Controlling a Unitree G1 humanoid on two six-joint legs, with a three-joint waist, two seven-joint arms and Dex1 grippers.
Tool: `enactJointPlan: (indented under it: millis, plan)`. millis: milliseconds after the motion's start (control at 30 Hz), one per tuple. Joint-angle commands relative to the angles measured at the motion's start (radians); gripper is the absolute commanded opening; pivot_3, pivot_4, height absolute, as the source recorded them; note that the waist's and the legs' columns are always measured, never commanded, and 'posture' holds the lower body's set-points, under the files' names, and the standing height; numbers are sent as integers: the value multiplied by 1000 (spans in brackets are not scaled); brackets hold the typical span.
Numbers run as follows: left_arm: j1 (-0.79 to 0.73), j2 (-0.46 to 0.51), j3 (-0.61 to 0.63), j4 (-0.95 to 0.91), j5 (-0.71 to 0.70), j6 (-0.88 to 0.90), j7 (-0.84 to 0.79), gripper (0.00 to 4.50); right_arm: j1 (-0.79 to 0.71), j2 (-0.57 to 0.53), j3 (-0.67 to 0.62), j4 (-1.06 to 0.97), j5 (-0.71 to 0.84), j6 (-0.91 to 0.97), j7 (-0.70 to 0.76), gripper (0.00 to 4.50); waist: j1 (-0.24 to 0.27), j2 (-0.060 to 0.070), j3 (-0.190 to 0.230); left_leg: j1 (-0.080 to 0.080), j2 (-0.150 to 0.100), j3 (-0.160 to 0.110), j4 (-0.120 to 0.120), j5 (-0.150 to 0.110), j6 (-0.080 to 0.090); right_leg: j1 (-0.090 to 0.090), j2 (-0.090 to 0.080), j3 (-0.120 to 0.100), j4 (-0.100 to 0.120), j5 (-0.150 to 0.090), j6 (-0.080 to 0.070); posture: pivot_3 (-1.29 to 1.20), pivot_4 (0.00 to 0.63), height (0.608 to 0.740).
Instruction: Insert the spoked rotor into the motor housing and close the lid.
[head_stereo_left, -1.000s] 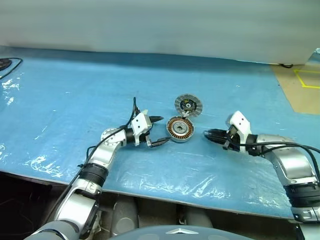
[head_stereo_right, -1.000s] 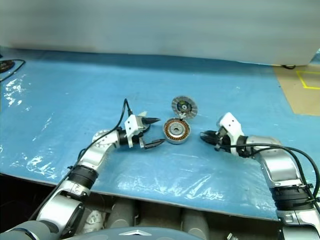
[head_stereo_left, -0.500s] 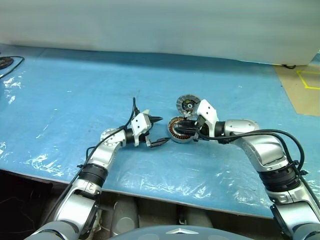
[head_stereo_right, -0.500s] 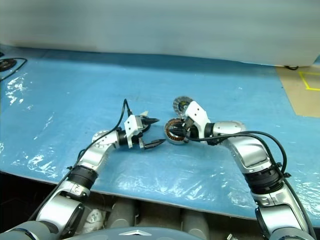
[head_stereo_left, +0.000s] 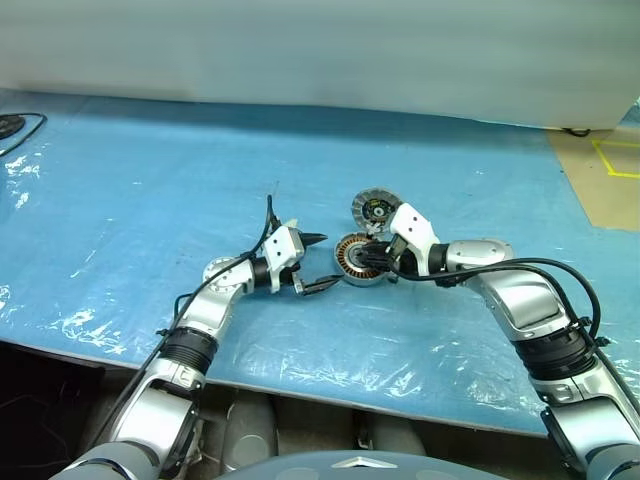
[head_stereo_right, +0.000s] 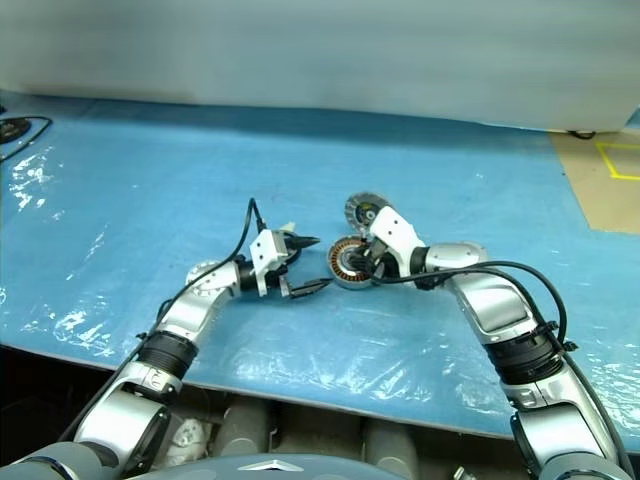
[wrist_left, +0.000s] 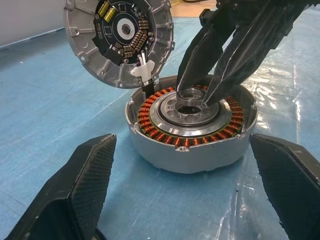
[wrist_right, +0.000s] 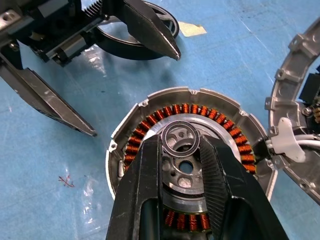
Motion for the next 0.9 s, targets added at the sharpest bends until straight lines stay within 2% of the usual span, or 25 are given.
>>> enactJointPlan:
  millis: [33,900]
  plan:
    - [-7,-4,1,-43,-11,-3,0,4500,-10,-19,10,-13,-24,-30,9,666,0,0,0,0,0,0,0,0,0,0,0,0,0,0,0,0,150,740]
    - [20,-3,-10,-73,-11,19,-5,4500,-36,16,7,41,-69,-68,-13,666,0,0,0,0,0,0,2,0,0,0,0,0,2,0,0,0,150,740]
